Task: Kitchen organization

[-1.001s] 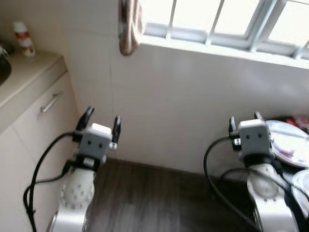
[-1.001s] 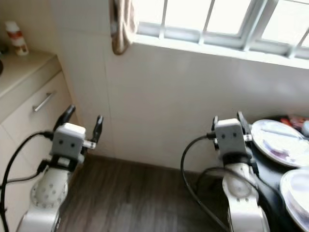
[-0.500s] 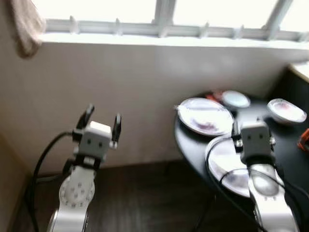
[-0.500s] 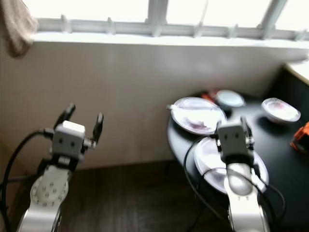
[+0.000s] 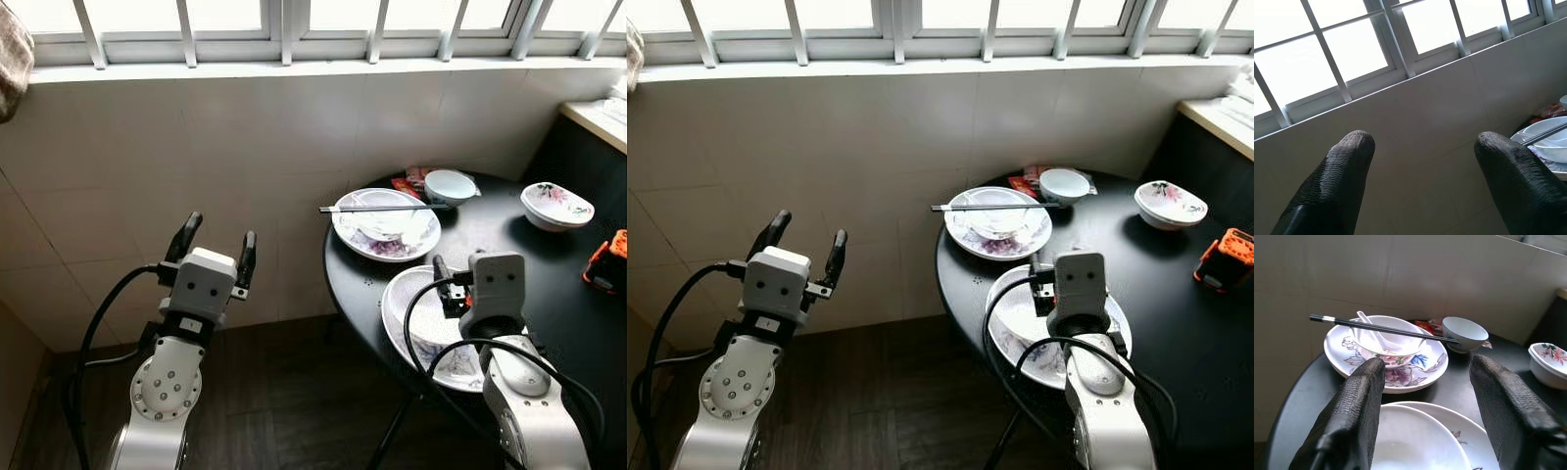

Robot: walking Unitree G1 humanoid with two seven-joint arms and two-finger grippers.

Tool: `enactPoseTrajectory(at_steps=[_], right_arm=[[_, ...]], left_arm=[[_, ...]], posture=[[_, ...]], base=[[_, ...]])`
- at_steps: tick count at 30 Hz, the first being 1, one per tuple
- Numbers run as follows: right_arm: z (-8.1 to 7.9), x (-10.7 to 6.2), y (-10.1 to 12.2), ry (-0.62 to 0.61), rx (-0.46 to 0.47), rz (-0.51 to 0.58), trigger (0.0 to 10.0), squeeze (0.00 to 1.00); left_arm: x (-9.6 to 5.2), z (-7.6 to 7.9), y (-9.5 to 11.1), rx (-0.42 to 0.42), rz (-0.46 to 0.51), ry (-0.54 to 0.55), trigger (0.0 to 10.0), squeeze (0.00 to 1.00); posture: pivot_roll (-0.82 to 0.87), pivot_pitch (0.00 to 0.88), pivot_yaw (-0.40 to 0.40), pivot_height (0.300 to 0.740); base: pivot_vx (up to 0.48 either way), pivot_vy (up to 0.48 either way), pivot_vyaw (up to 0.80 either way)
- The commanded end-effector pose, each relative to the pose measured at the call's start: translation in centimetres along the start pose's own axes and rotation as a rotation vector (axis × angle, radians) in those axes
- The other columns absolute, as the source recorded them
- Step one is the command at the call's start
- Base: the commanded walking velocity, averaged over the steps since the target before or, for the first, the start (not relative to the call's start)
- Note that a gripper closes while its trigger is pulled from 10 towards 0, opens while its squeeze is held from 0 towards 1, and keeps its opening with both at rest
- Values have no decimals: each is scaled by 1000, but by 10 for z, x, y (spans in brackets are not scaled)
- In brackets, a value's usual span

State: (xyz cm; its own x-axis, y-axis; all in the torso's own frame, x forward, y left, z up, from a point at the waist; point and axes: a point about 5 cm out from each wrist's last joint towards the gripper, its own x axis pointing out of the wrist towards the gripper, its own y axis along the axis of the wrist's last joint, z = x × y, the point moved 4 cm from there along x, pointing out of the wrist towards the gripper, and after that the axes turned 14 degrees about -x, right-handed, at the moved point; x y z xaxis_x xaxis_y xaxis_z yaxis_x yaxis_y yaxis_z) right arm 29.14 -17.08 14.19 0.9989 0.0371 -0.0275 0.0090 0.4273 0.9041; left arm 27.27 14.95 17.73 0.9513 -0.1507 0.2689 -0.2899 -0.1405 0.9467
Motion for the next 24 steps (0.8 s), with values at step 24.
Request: enactPoseTrajectory(at_steps=[24], right_arm=[[-58,14,-36,397,6,-291,10000,0]], left_arm=[[-1,4,-6,-1,-29,12,10000,0]], posture=[[68,0,-85,740]], base=[[0,0,0]])
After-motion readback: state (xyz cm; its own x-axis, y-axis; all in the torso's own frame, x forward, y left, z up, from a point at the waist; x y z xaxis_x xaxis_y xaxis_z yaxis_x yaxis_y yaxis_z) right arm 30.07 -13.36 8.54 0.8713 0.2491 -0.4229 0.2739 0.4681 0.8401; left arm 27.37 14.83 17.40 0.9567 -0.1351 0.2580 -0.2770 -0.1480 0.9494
